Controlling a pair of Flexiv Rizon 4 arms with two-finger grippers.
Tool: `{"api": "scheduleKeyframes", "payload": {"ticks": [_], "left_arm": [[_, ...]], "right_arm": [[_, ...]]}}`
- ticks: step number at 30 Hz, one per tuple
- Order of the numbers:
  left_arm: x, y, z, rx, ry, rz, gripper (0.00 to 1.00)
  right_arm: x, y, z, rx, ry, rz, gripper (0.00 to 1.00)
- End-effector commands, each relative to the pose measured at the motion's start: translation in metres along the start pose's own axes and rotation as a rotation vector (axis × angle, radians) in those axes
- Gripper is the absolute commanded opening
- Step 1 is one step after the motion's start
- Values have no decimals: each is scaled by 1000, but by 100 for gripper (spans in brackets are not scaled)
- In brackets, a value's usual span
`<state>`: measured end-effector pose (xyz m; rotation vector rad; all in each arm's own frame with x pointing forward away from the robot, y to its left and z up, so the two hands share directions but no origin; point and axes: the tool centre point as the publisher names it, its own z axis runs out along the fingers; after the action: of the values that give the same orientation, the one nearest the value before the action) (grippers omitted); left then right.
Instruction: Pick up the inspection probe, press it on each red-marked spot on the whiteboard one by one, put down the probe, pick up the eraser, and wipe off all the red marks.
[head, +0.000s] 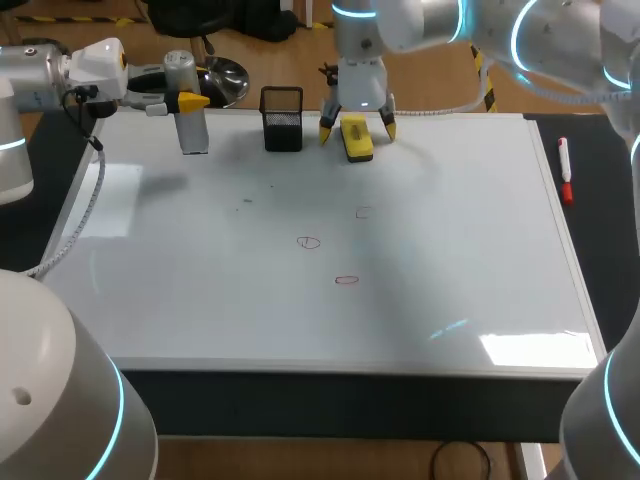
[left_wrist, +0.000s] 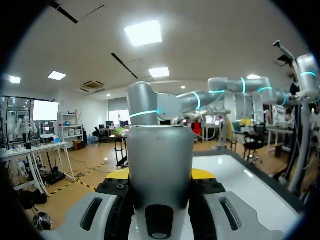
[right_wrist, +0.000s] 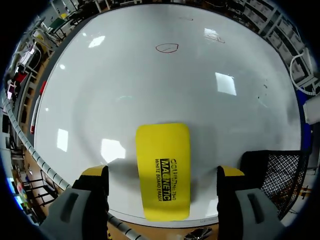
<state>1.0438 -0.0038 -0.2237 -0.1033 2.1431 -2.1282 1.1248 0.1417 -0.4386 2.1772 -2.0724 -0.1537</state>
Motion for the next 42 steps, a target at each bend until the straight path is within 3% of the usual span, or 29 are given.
{"api": "scheduleKeyframes", "payload": {"ticks": [1, 3, 4, 14, 23, 28, 42], "left_arm": [[1, -1, 0, -1, -2, 1, 0], [1, -1, 0, -1, -2, 1, 0], [1, -1, 0, -1, -2, 1, 0], [1, -1, 0, -1, -2, 1, 0], [1, -1, 0, -1, -2, 1, 0], [1, -1, 0, -1, -2, 1, 0], [1, -1, 0, -1, -2, 1, 0]], "right_arm": [[3, 0, 2, -2, 14, 1, 43], [4, 1, 2, -2, 16, 6, 25], [4, 1, 2, -3, 16, 7, 0], [7, 7, 4, 0, 3, 24, 0], [18, 20, -15, 8, -30, 51, 0], [37, 27, -28, 23, -19, 81, 0], [105, 47, -47, 99, -7, 301, 0]]}}
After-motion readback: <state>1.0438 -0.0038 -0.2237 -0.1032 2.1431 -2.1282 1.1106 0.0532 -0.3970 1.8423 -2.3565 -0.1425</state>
